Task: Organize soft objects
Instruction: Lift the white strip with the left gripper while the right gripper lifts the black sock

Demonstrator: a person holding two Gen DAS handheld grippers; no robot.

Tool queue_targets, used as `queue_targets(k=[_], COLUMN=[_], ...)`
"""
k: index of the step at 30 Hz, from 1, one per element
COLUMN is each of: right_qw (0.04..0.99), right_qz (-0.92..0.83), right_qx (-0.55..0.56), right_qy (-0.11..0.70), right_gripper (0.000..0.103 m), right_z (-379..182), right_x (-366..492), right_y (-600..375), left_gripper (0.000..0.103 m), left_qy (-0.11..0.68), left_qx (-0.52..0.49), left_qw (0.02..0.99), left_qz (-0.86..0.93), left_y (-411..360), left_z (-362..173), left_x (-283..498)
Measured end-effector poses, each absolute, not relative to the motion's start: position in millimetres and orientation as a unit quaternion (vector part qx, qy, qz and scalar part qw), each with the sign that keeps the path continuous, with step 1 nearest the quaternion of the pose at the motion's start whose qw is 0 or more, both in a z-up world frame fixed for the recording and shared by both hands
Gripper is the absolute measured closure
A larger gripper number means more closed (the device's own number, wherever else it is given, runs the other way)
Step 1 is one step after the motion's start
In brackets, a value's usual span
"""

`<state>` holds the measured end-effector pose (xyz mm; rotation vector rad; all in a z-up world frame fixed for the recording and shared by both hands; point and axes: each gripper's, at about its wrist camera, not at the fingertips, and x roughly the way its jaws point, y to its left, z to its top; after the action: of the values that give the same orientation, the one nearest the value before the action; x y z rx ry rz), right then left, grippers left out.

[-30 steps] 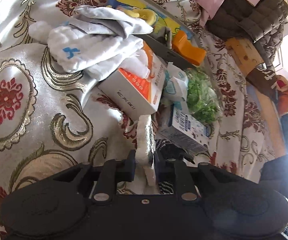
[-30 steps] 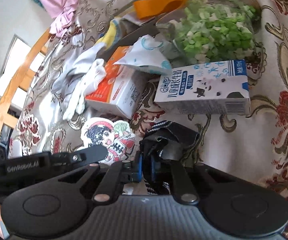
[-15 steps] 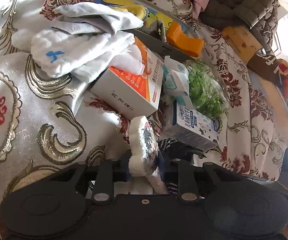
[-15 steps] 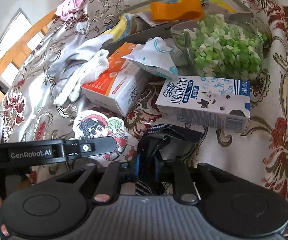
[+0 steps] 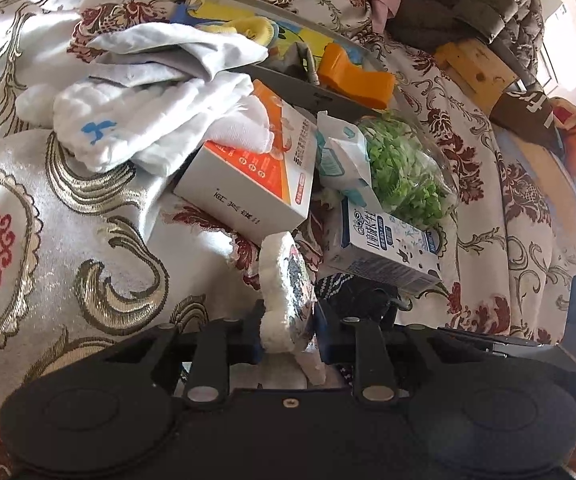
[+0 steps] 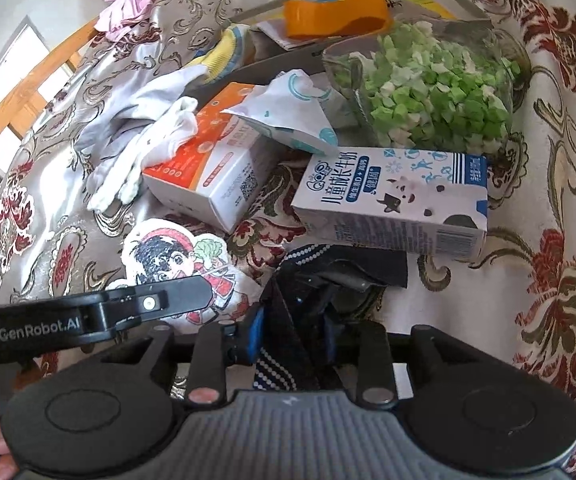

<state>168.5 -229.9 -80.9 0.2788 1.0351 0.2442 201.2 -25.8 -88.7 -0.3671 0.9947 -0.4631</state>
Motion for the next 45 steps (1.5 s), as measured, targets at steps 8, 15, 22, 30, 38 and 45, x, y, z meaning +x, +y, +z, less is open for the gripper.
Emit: queue_targets(k=[8, 15, 22, 30, 38, 45], right_qw=[0.857, 0.865, 0.872, 0.885, 0.901, 0.927], right_qz=[0.106, 0.096, 0.089, 0.085, 0.096, 0.099], right_qx=[0.118, 0.087, 0.072, 0.054, 0.028, 0.012], right_qy=[0.490, 0.485, 0.476, 0.455, 0.422, 0.362], right_gripper=[0.076, 0.087, 0.089, 0.092, 0.095, 0.097], right_z=[-81, -80, -79, -74, -63, -47], right_x=[168, 167, 167, 166, 160, 148], right_y=[-230, -225, -223, -222, -216, -213], left_gripper=[0.082, 0.084, 0.084, 0.084, 0.088, 0.088], left_qy=[0.453, 0.439, 0.439, 0.424, 0.388, 0.344], left_qx=[-0.142, -0.116, -0.105, -0.093, -0.069, -0.084], left_qw=[0.849, 0.858, 0.860, 0.868, 0.886, 0.908], left_qz=[-0.230, -0.239, -0.237, -0.243, -0.243, -0.223], left_y=[-35, -40, -44, -44, -49, -39], left_z=[-82, -79, -77, -78, -65, -47], left_x=[194, 189, 187, 187, 177, 172])
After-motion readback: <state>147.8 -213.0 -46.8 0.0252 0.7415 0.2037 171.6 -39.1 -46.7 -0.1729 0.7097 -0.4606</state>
